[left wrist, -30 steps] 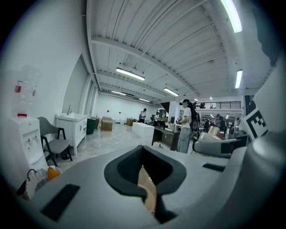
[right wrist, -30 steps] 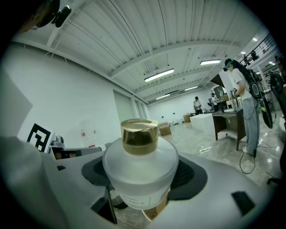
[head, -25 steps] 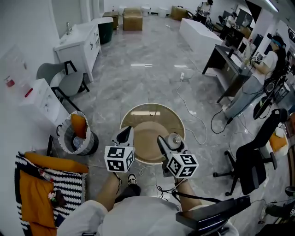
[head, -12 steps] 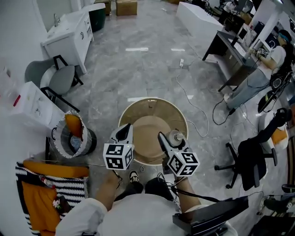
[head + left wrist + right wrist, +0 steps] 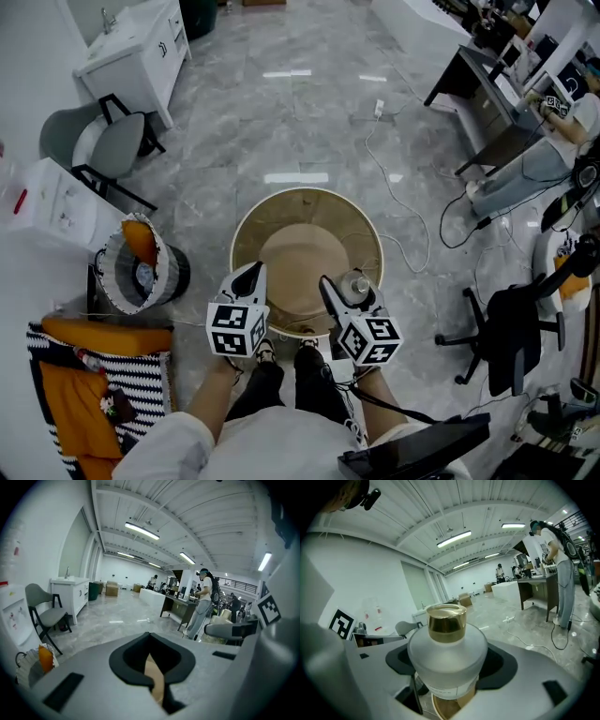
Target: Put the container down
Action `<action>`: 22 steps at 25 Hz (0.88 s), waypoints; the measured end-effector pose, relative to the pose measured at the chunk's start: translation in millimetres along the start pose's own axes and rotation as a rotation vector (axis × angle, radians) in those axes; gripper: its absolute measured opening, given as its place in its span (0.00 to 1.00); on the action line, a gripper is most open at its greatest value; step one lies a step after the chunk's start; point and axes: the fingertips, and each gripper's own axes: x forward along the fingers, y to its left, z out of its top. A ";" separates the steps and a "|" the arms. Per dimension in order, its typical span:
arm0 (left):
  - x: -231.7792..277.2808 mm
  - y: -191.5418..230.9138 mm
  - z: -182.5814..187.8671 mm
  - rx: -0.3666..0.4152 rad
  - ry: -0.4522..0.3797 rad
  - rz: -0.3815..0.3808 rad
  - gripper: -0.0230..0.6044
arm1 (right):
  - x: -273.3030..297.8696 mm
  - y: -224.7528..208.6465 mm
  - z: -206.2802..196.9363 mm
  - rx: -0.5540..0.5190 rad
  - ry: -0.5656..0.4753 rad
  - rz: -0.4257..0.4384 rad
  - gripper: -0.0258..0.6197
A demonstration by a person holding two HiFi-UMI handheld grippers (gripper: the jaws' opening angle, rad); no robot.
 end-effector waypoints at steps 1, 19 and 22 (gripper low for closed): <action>11.4 2.5 -7.2 0.007 0.007 -0.001 0.05 | 8.2 -7.6 -5.1 0.000 0.003 -0.002 0.58; 111.3 48.6 -182.5 -0.101 0.227 0.057 0.05 | 103.2 -96.7 -157.1 0.065 0.193 -0.039 0.58; 115.4 57.4 -197.8 -0.125 0.245 0.069 0.05 | 115.8 -99.5 -169.3 0.059 0.213 -0.038 0.58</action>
